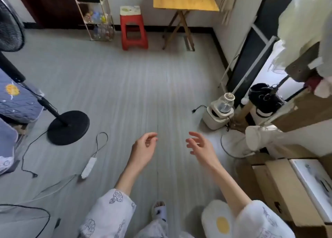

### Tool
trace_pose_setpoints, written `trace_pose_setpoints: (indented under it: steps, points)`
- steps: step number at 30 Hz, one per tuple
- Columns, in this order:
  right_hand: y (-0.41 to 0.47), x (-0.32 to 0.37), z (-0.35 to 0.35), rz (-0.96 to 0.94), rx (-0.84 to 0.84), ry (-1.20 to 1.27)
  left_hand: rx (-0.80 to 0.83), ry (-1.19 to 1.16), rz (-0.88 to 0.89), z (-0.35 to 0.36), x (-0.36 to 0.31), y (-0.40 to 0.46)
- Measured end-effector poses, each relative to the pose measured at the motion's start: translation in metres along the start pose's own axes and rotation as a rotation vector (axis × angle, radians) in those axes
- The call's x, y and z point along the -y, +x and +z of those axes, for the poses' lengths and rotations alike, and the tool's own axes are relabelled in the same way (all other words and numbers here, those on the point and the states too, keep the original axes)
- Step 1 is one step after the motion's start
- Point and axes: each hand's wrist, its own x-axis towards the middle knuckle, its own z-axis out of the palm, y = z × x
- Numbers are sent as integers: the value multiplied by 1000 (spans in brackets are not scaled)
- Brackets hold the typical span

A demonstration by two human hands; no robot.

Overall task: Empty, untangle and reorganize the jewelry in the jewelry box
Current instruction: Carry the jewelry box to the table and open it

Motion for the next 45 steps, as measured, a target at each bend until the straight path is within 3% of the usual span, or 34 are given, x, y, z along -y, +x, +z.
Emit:
trace_pose_setpoints:
  steps: [10,24,33,45]
  points:
    - [176,80,18,-2,2,28,-17,4,-22,-26,-50,196]
    - [500,233,16,-63,49,79,-71,35,36,-47,-164,517]
    - [695,320,60,-72,84,55,-41,13,44,-73,-200,732]
    - [949,471,130,-93,60,68,-33,30,112,-159,-287,1036]
